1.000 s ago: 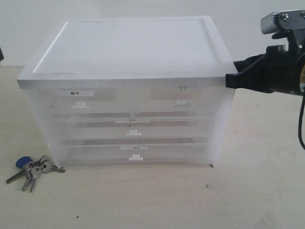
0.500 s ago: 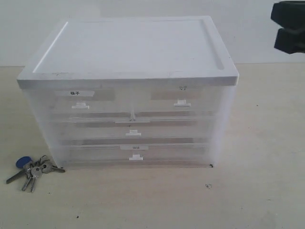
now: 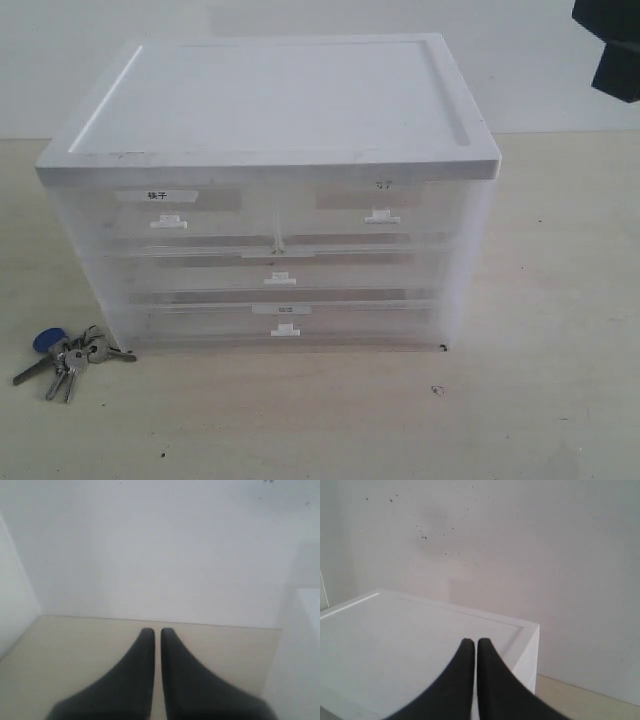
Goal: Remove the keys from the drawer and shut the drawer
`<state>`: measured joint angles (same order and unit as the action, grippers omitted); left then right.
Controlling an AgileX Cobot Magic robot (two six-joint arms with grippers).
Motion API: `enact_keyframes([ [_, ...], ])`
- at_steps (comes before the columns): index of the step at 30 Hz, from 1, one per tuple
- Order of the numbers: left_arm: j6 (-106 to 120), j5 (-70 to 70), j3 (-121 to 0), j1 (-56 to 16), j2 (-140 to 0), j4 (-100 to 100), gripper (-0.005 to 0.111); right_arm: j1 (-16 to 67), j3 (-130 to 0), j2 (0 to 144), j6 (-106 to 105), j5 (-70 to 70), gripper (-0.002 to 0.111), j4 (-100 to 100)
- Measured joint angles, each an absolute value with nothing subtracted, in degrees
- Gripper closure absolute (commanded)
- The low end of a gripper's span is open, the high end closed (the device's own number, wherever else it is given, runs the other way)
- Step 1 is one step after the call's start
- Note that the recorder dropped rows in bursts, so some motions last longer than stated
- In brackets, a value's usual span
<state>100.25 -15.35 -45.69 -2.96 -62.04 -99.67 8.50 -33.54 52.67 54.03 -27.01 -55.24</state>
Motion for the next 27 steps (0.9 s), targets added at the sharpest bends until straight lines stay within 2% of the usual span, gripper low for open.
enact_keyframes([
  [6,84.44,15.73,-46.54,11.30,-66.05,-95.66,0.102,8.50,-33.54,52.67,54.03,-27.38,0.109,-55.12],
  [8,71.03,25.48,-49.81,16.07,-69.92,-84.20,0.102,8.50,-33.54,52.67,54.03,-27.38,0.109,-55.12],
  [11,46.65,31.41,-55.72,19.60,-75.53,-57.83,0.102,8.50,-33.54,52.67,54.03,-27.38,0.109,-55.12],
  [12,38.68,32.19,-57.28,19.86,-76.86,-48.72,0.102,8.50,-33.54,52.67,54.03,-27.38,0.109,-55.12],
  [13,22.57,33.70,-58.35,19.83,-79.40,-26.81,0.102,8.50,-33.54,52.67,54.03,-27.38,0.109,-55.12],
  [15,8.70,35.85,-57.54,17.64,-81.82,-4.88,0.102,8.50,-33.54,52.67,54.03,-27.38,0.109,-55.12],
  [17,3.32,36.97,-55.24,14.17,-83.57,2.64,0.102,8.50,-33.54,52.67,54.03,-27.56,0.109,-55.12],
  [20,3.11,37.12,-51.20,9.88,-83.75,3.41,0.102,8.50,-33.54,52.67,54.03,-28.12,0.109,-55.12],
  [23,5.13,35.55,-47.16,9.18,-83.75,-2.39,0.102,8.50,-33.54,52.67,54.70,-28.75,0.109,-55.52],
  [27,11.70,24.26,-40.81,7.08,-85.28,-16.37,0.102,8.50,-33.54,52.67,55.54,-29.10,0.109,-56.32],
])
